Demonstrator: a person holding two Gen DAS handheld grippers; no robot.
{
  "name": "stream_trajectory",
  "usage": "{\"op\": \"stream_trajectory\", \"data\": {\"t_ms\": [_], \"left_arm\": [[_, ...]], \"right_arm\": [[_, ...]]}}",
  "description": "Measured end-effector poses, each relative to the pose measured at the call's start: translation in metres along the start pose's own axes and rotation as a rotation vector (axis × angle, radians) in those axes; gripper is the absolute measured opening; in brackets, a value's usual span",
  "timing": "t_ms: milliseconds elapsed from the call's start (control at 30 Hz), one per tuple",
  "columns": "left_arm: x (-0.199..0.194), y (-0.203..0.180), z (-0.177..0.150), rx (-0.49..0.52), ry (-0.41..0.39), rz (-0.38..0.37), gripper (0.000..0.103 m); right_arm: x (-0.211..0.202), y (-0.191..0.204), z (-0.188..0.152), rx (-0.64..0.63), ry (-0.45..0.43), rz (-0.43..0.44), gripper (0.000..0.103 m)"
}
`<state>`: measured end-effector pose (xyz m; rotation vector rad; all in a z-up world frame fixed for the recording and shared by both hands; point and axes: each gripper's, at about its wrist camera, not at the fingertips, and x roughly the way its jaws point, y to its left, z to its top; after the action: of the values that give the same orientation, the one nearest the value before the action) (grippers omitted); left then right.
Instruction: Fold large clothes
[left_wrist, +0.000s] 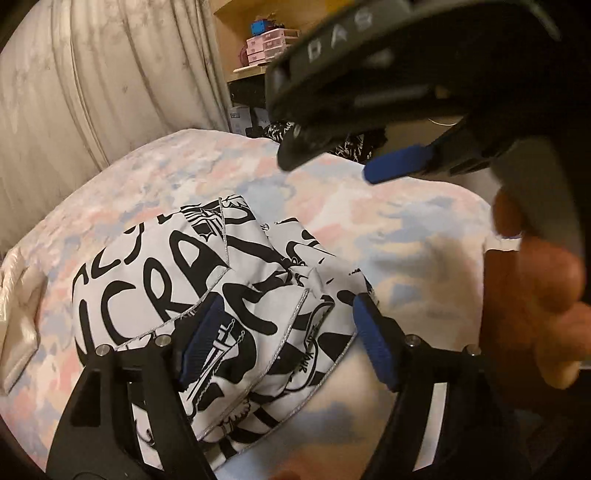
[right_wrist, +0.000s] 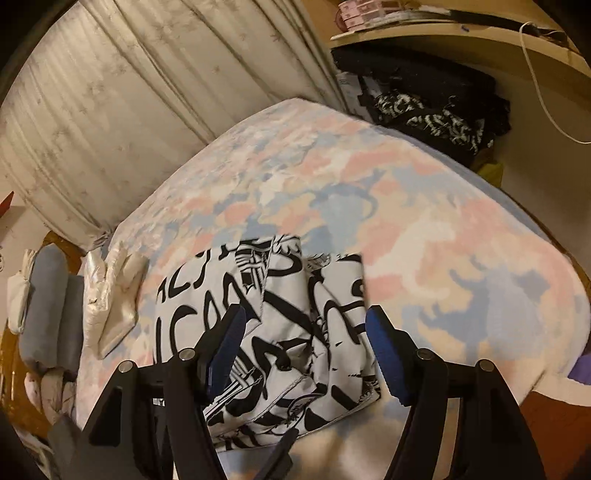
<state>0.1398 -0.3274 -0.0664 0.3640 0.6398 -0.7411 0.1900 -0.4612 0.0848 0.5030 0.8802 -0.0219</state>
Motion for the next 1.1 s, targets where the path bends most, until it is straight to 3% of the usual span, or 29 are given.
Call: {"op": "stream_trajectory", "data": {"t_ms": [167, 300, 367, 433, 567, 733, 900, 1000, 1033, 1067, 1100], "left_arm": [[-0.02, 0.041, -0.001, -0.085, 0.05, 0.013, 0.07], [-0.036, 0.115, -0.01, -0.254, 0.089, 0.021, 0.069], [-0.037, 0.149, -0.018, -0.314, 0.094, 0.037, 0.065], [-0.033, 0.185, -0.032, -0.375, 0.123, 0.058, 0.051], [-0.014, 0.233, -0.057, -0.498, 0.185, 0.008, 0.046], [0.008, 0.257, -0.076, -0.583, 0.183, -0.069, 0.046], [0.018, 0.263, -0.079, -0.613, 0.167, -0.106, 0.046], [0.023, 0.256, -0.075, -0.584, 0.16, -0.089, 0.046], [0.024, 0.254, -0.073, -0.571, 0.16, -0.084, 0.046], [0.027, 0.252, -0.071, -0.564, 0.162, -0.082, 0.046], [0.028, 0.25, -0.069, -0.563, 0.166, -0.081, 0.046]], "right_arm": [[0.014, 0.006, 0.001, -0.021, 0.071, 0.073, 0.068], [0.034, 0.01, 0.0, -0.046, 0.153, 0.13, 0.068], [0.049, 0.01, -0.001, -0.049, 0.207, 0.158, 0.068], [0.069, 0.01, -0.004, -0.042, 0.271, 0.173, 0.068], [0.112, 0.0, -0.013, 0.0, 0.379, 0.173, 0.068], [0.154, -0.009, -0.013, 0.045, 0.456, 0.207, 0.066], [0.189, -0.008, -0.013, 0.011, 0.468, 0.187, 0.066], [0.196, -0.005, -0.015, -0.036, 0.442, 0.157, 0.045], [0.194, -0.006, -0.015, -0.053, 0.428, 0.155, 0.027], [0.192, -0.007, -0.015, -0.051, 0.417, 0.171, 0.016], [0.187, -0.009, -0.015, -0.043, 0.389, 0.18, 0.013]]}}
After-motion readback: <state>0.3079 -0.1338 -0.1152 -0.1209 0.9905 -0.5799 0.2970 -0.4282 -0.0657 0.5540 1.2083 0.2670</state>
